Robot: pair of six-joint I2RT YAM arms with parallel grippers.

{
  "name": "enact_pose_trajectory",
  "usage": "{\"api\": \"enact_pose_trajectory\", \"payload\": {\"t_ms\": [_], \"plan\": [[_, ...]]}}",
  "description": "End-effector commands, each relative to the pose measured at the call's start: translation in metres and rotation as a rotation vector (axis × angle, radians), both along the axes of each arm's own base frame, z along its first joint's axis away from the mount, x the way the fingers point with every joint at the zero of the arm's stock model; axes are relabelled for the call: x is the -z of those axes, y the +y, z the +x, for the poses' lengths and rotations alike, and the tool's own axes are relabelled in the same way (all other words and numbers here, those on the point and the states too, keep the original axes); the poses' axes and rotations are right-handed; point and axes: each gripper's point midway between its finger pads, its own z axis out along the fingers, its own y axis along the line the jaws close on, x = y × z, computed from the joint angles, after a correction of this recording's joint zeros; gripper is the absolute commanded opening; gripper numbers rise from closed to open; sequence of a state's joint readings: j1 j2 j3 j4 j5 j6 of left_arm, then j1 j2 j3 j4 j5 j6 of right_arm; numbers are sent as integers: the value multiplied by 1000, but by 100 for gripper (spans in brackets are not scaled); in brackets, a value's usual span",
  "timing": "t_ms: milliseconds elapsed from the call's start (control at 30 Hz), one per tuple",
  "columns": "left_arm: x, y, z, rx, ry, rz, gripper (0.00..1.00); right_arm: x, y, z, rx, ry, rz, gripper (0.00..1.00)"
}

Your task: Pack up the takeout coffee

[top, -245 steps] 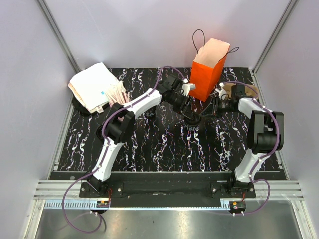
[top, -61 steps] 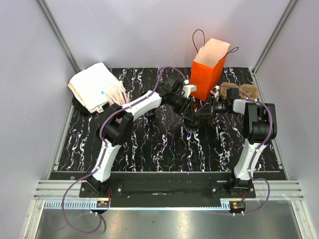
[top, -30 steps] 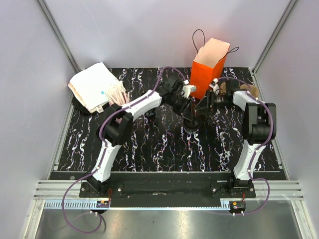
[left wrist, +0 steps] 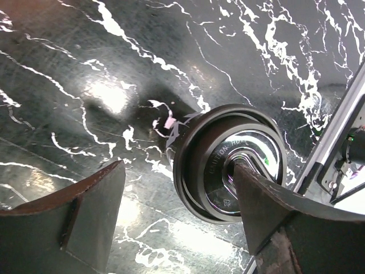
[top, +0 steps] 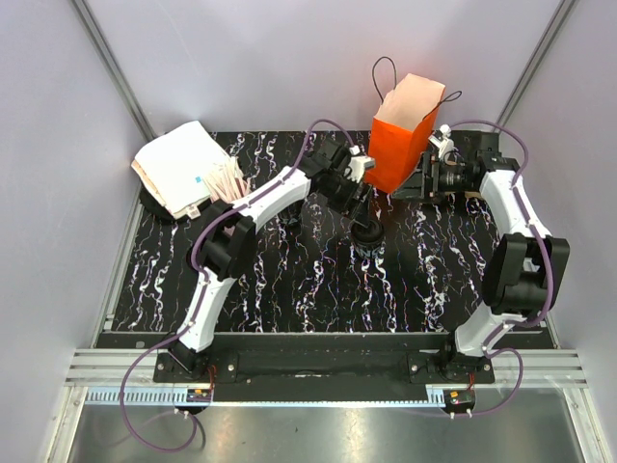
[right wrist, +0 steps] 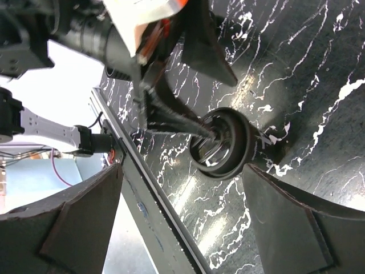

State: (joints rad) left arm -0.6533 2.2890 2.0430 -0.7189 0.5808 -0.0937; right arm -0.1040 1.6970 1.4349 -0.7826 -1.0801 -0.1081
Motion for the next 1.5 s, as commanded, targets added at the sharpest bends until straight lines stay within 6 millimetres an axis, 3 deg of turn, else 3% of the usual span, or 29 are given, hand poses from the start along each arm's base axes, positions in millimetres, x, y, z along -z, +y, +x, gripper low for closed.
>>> {"api": "enact_pose_trajectory", "payload": {"t_ms": [0,200,467,733,967,1167,1333,1400,1433,1467], "plan": [[-9,3,10,1,-52,11,81,-12,-2,-15,-12,-64,-43,91],[-30,-5,3,32,-49,-57,82,-9,-3,-23,-9,-62,-60,91],[-33,-13,-13,78,-31,-88,82,-7,-4,-23,-11,-59,-66,91],[-57,-19,-14,91,-55,-142,87,-6,-5,-26,-24,-77,-88,94],[-96,-15,-14,93,-127,-186,99,-15,-6,-34,-31,-117,-111,100],[-139,-2,-15,85,-205,-227,99,-28,-8,-46,-33,-149,-140,100],[-186,23,-24,83,-308,-243,99,-40,-15,-58,-38,-199,-223,100],[-194,34,-31,95,-339,-224,99,-50,-19,-60,-39,-245,-266,100],[-207,43,-36,96,-377,-224,99,-52,-21,-63,-37,-243,-280,100],[-205,50,-40,91,-377,-197,99,-57,-23,-64,-36,-265,-299,100]]}}
